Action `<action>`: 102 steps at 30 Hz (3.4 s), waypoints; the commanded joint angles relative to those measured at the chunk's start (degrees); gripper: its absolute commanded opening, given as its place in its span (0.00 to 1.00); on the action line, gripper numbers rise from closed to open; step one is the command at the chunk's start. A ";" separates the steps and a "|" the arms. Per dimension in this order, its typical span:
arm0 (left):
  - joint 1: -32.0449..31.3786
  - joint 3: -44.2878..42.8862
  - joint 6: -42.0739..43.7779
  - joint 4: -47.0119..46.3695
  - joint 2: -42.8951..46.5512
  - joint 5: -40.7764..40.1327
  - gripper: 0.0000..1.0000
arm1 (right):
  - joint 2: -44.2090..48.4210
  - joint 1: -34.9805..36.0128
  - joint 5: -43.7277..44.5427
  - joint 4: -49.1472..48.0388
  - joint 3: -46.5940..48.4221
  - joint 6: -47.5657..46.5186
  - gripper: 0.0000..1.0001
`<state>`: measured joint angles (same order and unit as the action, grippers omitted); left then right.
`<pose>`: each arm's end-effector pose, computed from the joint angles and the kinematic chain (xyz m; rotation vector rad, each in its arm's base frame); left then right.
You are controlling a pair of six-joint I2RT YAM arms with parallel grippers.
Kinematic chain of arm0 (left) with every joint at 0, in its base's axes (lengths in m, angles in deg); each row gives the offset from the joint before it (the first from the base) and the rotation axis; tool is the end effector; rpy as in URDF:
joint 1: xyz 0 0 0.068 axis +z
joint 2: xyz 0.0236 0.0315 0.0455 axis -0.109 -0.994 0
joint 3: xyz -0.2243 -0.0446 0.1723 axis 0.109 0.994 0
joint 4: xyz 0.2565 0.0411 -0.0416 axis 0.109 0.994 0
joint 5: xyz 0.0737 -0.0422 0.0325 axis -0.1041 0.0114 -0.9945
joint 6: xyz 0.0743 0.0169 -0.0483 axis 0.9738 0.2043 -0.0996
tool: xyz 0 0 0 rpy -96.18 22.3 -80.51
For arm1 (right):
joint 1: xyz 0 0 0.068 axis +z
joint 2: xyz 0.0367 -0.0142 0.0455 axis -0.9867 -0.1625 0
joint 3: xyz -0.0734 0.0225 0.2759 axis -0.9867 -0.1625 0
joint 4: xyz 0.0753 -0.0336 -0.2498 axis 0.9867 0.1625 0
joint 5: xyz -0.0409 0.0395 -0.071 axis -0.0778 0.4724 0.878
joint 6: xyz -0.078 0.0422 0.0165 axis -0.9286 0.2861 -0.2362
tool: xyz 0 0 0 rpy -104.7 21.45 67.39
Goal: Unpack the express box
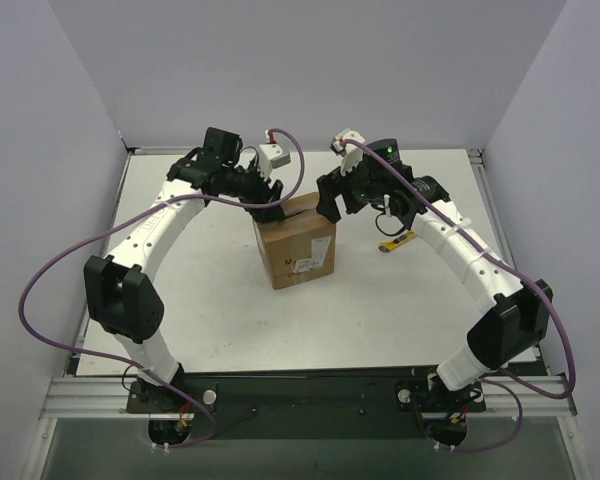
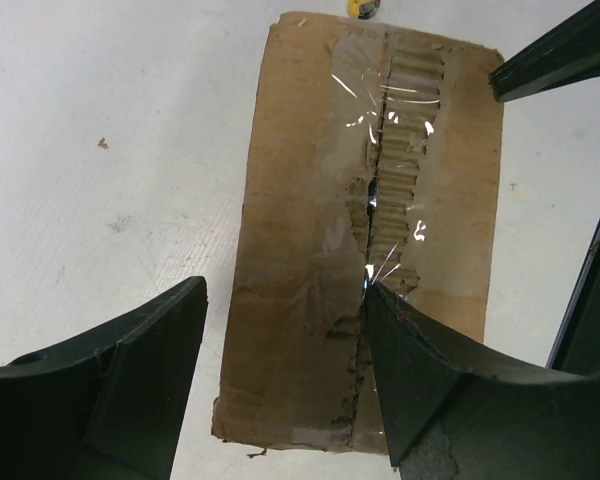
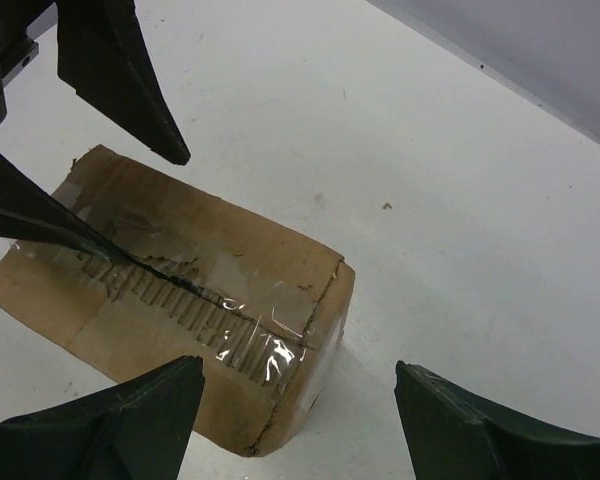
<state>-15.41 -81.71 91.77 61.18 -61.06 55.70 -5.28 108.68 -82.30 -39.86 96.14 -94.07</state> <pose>0.3620 -0.1969 0.3371 1.1390 1.9936 -0.7712 0.3387 0.2144 0.3880 -0.8341 1.7653 0.6080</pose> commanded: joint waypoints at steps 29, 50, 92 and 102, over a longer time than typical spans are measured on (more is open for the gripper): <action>-8.13 12.47 9.94 -23.53 8.67 -26.35 0.50 | -2.57 -0.17 -3.36 -0.68 -9.33 1.45 0.79; -9.79 15.71 24.86 -15.97 6.73 -18.35 0.54 | -0.46 -1.66 -5.64 -0.51 -11.44 0.57 0.79; 0.40 -13.82 -14.49 2.49 -4.34 2.89 0.22 | 3.85 -8.44 -16.02 4.32 -3.27 -6.72 0.68; 3.82 -8.73 -25.65 -3.22 -5.57 14.49 0.11 | 7.01 -5.09 -10.30 5.73 -8.89 -8.14 0.66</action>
<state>-13.75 -91.55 73.87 63.83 -66.77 59.99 -1.65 103.41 -94.17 -35.18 88.42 -100.74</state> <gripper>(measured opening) 0.170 0.669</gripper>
